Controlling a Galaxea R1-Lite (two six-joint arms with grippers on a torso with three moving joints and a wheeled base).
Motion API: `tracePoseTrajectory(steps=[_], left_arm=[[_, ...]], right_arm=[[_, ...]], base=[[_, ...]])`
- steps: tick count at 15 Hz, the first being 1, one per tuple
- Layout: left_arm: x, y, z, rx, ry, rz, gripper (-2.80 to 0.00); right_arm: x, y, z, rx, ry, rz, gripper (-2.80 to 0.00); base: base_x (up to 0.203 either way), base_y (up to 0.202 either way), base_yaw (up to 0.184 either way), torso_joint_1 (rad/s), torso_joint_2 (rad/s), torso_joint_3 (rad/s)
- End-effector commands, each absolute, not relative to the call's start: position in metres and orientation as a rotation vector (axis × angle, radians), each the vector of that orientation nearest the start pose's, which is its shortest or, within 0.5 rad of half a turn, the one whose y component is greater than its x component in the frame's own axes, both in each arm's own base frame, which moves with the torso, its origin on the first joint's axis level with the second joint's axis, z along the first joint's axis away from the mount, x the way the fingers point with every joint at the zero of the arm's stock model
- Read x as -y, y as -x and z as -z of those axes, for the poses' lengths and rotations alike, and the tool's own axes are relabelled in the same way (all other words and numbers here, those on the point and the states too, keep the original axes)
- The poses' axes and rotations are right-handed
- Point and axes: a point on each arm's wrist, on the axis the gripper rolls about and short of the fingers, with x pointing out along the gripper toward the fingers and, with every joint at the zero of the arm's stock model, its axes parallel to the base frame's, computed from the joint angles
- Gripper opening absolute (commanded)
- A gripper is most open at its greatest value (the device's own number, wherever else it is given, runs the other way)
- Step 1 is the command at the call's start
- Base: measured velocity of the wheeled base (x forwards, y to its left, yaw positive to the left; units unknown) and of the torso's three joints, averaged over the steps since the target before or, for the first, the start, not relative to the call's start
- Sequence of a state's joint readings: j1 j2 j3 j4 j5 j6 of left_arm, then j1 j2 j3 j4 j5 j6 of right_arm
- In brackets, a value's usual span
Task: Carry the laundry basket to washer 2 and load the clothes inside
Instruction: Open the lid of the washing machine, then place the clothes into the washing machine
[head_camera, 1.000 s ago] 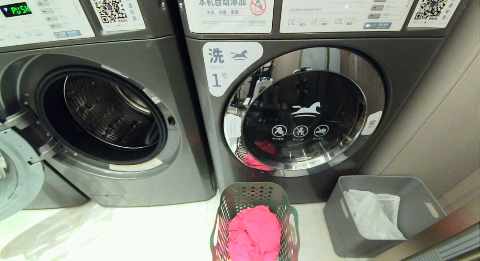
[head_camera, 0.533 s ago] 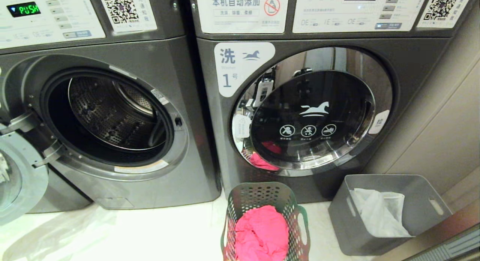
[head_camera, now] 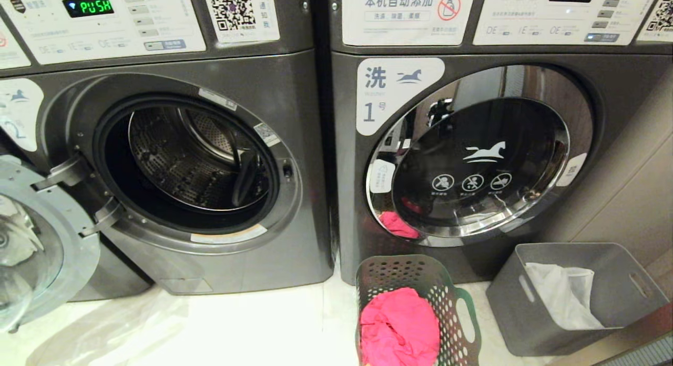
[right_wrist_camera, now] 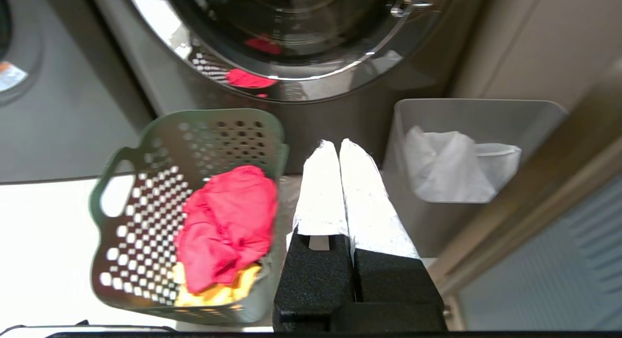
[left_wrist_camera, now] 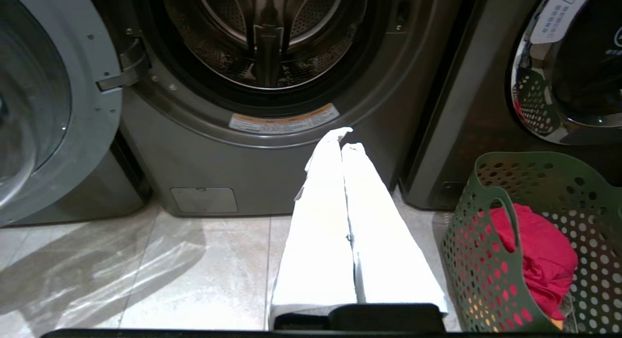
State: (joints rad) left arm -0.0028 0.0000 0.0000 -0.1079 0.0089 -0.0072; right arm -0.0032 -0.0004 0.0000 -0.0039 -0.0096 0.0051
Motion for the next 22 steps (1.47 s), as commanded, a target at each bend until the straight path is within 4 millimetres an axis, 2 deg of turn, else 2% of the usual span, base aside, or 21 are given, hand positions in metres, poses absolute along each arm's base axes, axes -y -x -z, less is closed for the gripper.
tracePoseTrajectory(steps=[1,17,22], left_arm=[[-0.0003,0.0201,-0.0755,0.069,0.008,-0.006,-2.80],[-0.0003,0.0200,-0.0755,0.067,0.025,-0.007,-2.80],[-0.0003,0.0201,-0.0755,0.067,0.025,-0.007,-2.80]], right_arm=[[0.0002,0.0228,-0.0760,0.005,-0.005,0.013,-2.80],[0.0002,0.0228,-0.0760,0.005,-0.011,0.014,-2.80],[0.0002,0.0228,-0.0760,0.005,-0.012,0.014,-2.80]], base=[[0.000,0.195,-0.001,0.002,0.00,0.004],[0.000,0.193,-0.001,0.002,0.00,0.003],[0.000,0.018,-0.001,0.001,0.00,0.000]])
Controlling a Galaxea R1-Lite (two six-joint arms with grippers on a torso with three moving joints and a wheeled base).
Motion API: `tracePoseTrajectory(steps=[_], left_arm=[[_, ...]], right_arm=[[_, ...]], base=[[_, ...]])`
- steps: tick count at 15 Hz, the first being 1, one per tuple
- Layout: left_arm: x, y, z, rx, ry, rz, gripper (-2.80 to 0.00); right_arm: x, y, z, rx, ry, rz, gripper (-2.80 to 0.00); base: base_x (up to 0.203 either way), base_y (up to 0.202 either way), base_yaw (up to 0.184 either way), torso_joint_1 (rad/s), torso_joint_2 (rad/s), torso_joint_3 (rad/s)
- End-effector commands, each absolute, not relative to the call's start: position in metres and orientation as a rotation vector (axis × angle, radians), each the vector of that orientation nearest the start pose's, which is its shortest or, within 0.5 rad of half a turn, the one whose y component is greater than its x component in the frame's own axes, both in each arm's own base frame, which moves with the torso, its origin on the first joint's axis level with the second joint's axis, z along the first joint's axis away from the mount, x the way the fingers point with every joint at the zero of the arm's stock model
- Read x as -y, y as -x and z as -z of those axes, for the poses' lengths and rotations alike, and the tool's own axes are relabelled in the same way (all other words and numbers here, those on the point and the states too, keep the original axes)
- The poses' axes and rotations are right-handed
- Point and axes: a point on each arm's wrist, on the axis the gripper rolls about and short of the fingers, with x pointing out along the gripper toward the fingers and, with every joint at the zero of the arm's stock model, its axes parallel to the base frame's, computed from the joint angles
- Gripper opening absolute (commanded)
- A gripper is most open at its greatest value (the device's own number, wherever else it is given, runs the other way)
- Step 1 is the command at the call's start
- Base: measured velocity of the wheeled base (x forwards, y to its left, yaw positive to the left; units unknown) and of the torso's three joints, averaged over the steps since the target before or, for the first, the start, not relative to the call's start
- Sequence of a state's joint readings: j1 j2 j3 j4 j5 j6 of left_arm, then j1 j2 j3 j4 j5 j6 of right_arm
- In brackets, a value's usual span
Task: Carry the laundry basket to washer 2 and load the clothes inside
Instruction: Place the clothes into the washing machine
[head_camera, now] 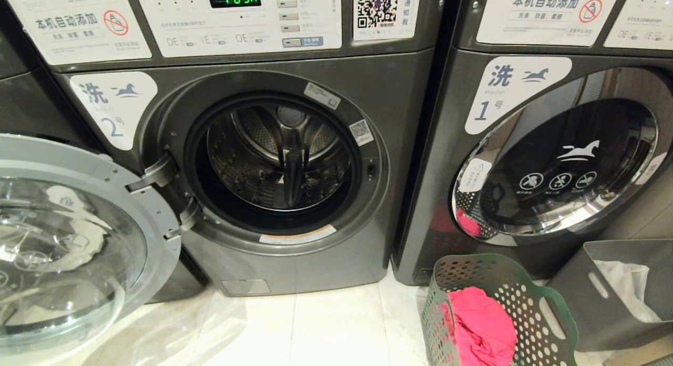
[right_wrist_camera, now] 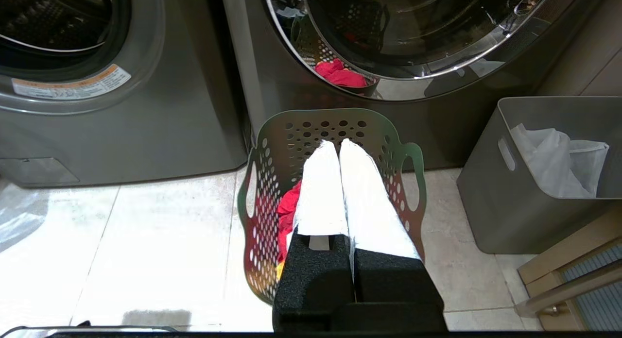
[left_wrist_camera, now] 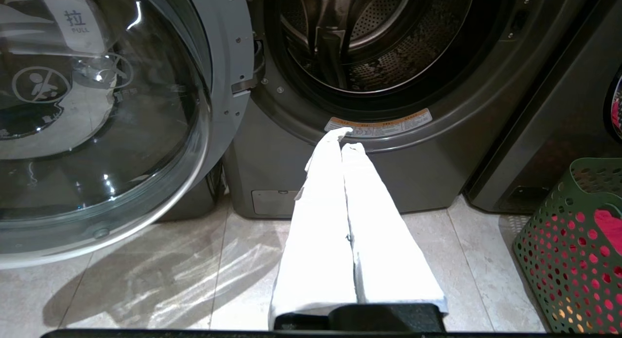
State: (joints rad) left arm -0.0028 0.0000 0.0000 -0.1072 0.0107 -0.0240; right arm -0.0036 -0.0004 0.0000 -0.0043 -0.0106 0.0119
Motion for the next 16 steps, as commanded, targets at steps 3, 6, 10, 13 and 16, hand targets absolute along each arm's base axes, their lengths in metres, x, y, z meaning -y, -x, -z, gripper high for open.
tracePoseTrajectory(steps=[3,6,10,13,16], left_arm=[[-0.0003,0.0201,-0.0755,0.068,0.025,-0.007,-2.80],[-0.0003,0.0201,-0.0757,0.069,0.023,-0.006,-2.80],[-0.0003,0.0201,-0.0757,0.069,0.023,-0.007,-2.80],[-0.0003,0.0202,-0.0757,0.070,0.023,-0.007,-2.80],[-0.0003,0.0201,-0.0757,0.069,0.023,-0.007,-2.80]], right_arm=[[0.0002,0.0228,-0.0760,0.005,-0.012,0.014,-2.80],[0.0002,0.0228,-0.0760,0.005,-0.012,0.014,-2.80],[0.0002,0.0228,-0.0760,0.005,-0.011,0.014,-2.80],[0.0002,0.0228,-0.0760,0.005,-0.011,0.014,-2.80],[0.0002,0.0228,-0.0760,0.005,-0.009,0.014,-2.80]], base=[[0.000,0.000,0.000,0.000,0.00,0.000],[0.000,0.000,0.000,0.000,0.00,0.000],[0.000,0.000,0.000,0.002,0.00,-0.096],[0.000,0.000,0.000,0.000,0.00,-0.183],[0.000,0.000,0.000,0.002,0.00,-0.199]])
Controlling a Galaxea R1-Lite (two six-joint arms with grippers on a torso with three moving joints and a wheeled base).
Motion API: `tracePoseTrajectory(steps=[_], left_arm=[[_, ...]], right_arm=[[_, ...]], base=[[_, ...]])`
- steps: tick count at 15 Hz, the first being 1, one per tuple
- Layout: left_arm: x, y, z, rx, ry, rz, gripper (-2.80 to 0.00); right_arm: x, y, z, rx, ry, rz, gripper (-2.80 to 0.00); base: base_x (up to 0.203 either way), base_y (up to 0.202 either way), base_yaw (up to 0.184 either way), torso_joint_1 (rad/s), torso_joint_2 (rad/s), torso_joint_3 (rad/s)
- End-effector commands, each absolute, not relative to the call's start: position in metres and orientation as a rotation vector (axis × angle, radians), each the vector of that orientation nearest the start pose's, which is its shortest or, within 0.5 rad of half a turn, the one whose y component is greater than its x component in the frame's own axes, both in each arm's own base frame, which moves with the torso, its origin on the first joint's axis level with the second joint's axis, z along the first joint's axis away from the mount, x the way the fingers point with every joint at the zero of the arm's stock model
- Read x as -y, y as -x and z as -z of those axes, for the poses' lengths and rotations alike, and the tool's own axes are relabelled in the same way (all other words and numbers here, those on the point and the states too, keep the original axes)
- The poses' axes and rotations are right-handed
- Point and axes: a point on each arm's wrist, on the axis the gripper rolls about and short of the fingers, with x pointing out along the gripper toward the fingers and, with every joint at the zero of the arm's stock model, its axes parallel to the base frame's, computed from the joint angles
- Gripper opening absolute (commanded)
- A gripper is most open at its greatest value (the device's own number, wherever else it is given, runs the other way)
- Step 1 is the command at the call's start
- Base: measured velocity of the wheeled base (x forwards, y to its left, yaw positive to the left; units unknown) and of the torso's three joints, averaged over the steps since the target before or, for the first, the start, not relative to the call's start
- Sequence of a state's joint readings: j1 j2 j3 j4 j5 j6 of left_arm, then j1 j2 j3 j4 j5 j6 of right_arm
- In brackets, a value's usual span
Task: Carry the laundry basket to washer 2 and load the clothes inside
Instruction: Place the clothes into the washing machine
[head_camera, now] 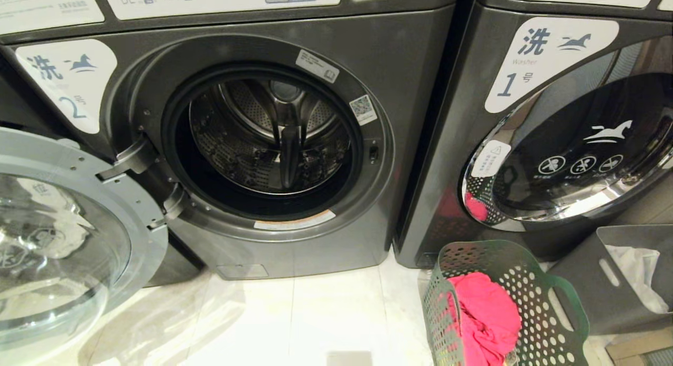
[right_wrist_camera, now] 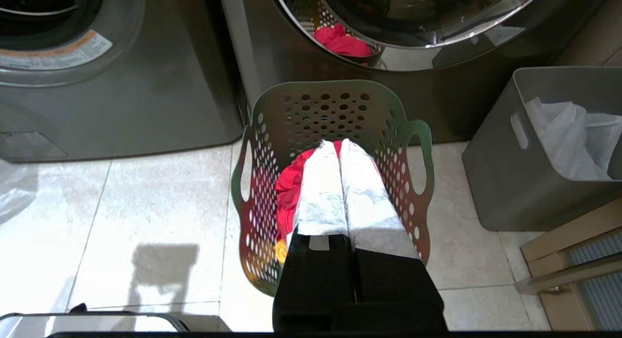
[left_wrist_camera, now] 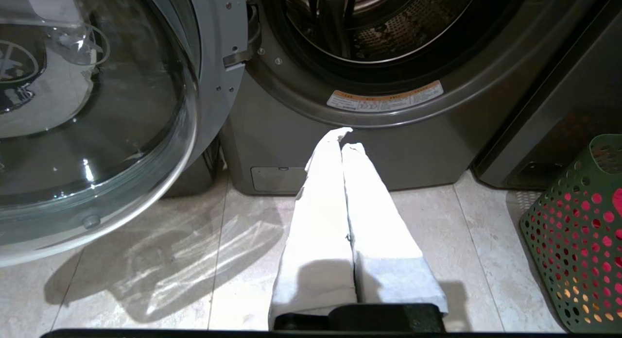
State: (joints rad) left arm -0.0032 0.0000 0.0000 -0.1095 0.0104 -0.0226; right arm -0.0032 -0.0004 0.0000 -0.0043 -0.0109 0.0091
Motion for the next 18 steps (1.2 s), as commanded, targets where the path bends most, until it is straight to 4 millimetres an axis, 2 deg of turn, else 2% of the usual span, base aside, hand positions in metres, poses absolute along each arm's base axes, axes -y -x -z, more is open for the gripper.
tracePoseTrajectory(steps=[1,18], left_arm=[[-0.0003,0.0201,-0.0757,0.069,0.023,-0.007,-2.80],[-0.0003,0.0201,-0.0757,0.069,0.027,-0.007,-2.80]], right_arm=[[0.0002,0.0228,-0.0760,0.005,-0.009,0.014,-2.80],[0.0002,0.0228,-0.0760,0.005,-0.012,0.014,-2.80]], base=[[0.000,0.000,0.000,0.002,0.00,-0.198],[0.000,0.000,0.000,0.002,0.00,-0.200]])
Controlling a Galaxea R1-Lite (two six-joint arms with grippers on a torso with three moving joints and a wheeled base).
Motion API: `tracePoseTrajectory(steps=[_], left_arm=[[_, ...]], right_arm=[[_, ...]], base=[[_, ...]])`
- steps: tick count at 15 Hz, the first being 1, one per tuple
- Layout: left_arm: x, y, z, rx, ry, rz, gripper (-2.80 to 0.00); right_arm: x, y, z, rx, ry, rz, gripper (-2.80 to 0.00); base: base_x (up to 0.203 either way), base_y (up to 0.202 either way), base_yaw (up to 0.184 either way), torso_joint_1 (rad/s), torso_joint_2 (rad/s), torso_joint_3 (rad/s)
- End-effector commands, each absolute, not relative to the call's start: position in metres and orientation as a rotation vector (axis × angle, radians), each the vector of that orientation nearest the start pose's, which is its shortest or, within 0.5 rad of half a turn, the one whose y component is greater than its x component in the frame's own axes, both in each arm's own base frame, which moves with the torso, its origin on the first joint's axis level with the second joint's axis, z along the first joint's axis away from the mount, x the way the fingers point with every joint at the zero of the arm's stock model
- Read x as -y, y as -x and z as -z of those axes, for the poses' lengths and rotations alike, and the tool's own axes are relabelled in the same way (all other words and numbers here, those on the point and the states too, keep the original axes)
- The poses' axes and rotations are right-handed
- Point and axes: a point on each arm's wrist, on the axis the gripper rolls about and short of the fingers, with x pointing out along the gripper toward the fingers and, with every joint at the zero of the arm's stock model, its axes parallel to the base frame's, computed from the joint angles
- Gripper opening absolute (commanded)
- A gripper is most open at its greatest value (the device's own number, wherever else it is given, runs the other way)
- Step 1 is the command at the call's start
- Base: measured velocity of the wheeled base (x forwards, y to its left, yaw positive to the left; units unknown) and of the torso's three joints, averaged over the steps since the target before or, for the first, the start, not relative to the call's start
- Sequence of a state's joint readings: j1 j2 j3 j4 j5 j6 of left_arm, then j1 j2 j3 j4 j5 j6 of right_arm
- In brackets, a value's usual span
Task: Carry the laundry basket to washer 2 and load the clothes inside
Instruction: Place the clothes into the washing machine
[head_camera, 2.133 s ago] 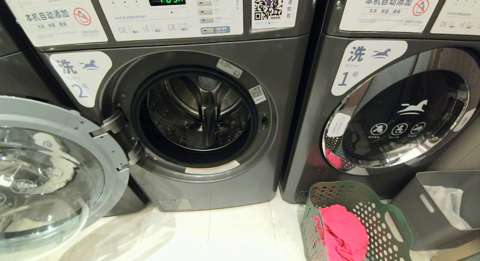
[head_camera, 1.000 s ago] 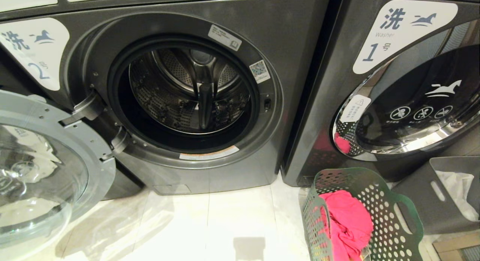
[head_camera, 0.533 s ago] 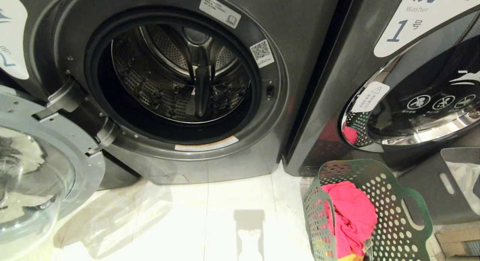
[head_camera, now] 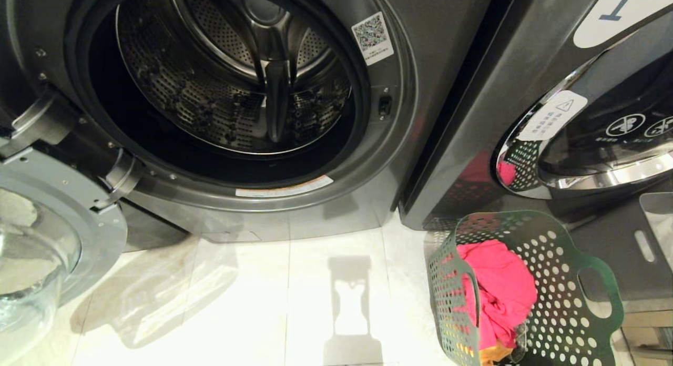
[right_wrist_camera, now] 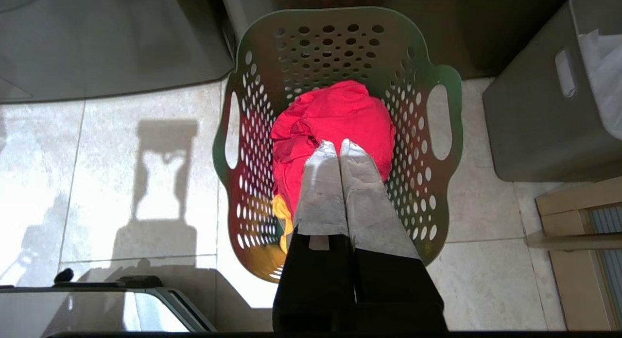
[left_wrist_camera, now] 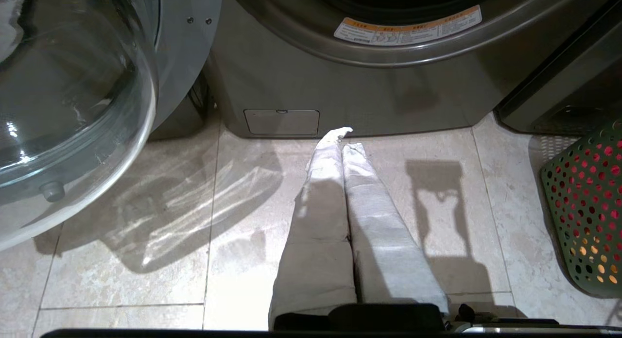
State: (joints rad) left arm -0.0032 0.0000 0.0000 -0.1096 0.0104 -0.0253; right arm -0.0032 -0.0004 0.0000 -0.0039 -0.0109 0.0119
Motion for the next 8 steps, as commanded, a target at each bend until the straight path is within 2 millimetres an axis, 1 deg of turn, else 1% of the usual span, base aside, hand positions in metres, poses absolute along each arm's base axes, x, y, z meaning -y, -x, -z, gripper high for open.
tracePoseTrajectory(steps=[1,5,8], left_arm=[[-0.0003,0.0201,-0.0757,0.069,0.027,-0.007,-2.80],[-0.0003,0.0201,-0.0757,0.069,0.027,-0.007,-2.80],[-0.0003,0.0201,-0.0757,0.069,0.027,-0.007,-2.80]], right_arm=[[0.0002,0.0228,-0.0760,0.005,-0.012,0.014,-2.80],[0.0001,0.0228,-0.0760,0.005,-0.002,0.011,-2.80],[0.0001,0.0229,-0.0762,0.003,0.003,0.012,-2.80]], base=[[0.000,0.000,0.000,0.001,0.00,-0.201],[0.000,0.000,0.000,0.003,0.00,-0.186],[0.000,0.000,0.000,0.002,0.01,-0.052]])
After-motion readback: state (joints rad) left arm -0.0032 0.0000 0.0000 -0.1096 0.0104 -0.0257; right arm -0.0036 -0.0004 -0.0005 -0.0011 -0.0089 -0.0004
